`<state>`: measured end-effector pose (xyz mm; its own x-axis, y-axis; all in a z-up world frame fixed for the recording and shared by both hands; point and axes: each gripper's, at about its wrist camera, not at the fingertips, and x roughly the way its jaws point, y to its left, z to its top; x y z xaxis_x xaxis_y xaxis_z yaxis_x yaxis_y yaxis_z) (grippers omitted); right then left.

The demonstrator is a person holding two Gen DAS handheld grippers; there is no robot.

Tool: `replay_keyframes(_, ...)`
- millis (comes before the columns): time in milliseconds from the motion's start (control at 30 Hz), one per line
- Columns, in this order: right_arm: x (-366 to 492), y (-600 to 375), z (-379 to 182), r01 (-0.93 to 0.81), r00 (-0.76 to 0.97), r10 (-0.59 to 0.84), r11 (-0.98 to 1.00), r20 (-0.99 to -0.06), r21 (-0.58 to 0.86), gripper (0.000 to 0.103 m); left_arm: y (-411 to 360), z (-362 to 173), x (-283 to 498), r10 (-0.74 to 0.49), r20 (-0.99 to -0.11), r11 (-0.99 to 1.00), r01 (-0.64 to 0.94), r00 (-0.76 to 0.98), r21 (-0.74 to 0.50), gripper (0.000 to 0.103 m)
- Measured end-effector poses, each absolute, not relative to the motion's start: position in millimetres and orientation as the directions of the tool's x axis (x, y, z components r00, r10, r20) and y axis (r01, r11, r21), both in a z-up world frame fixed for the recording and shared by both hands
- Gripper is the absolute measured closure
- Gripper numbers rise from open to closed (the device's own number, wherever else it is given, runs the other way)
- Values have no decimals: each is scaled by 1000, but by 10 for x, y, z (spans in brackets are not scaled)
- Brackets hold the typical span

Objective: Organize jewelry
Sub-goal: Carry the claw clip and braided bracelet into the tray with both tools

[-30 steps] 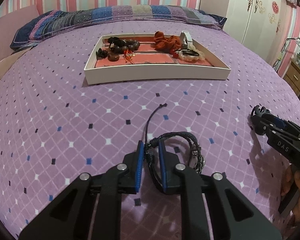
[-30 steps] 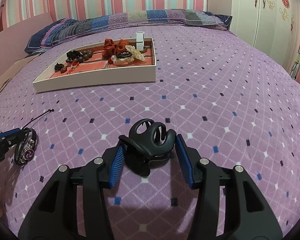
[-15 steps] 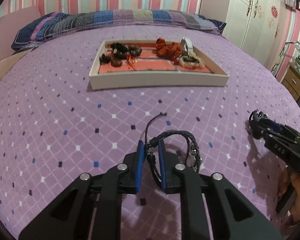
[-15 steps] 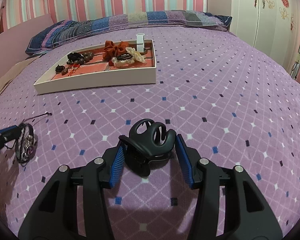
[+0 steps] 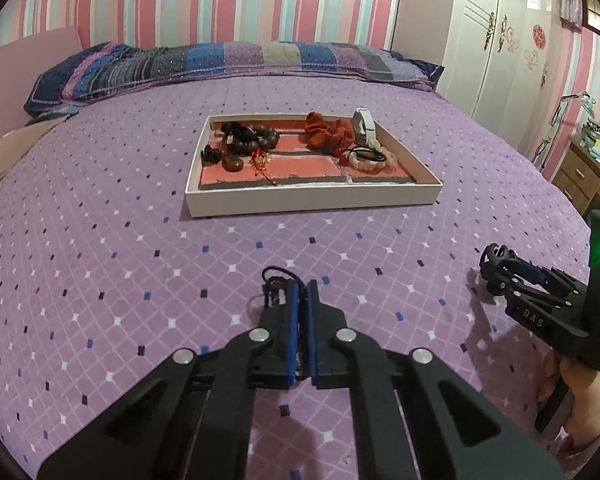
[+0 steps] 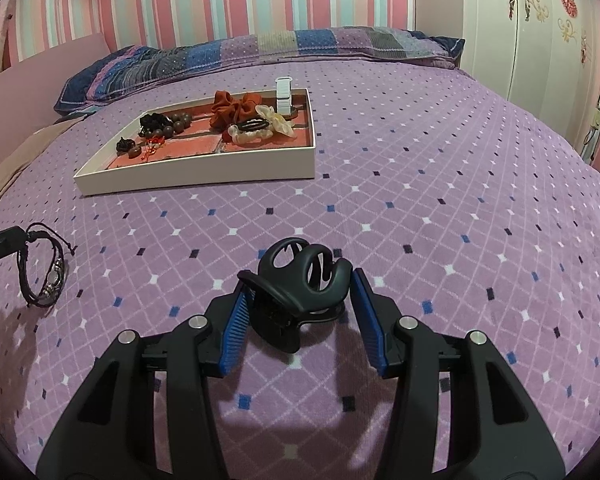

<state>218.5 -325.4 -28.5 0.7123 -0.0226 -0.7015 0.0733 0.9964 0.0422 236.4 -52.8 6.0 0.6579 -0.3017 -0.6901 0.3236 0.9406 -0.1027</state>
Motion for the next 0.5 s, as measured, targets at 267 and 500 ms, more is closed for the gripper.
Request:
replay_keyframes(267,2175,-3267,-276,77,714,-20,996,-700,51,54,-466,106,2351,-307,-683,940,322,663,-110,98)
replay_keyframes(500,2197,-3273,-217,75,724,-16,996,-689,56,54,-473,198,2359,-308,-672,940,324,673,-107,99)
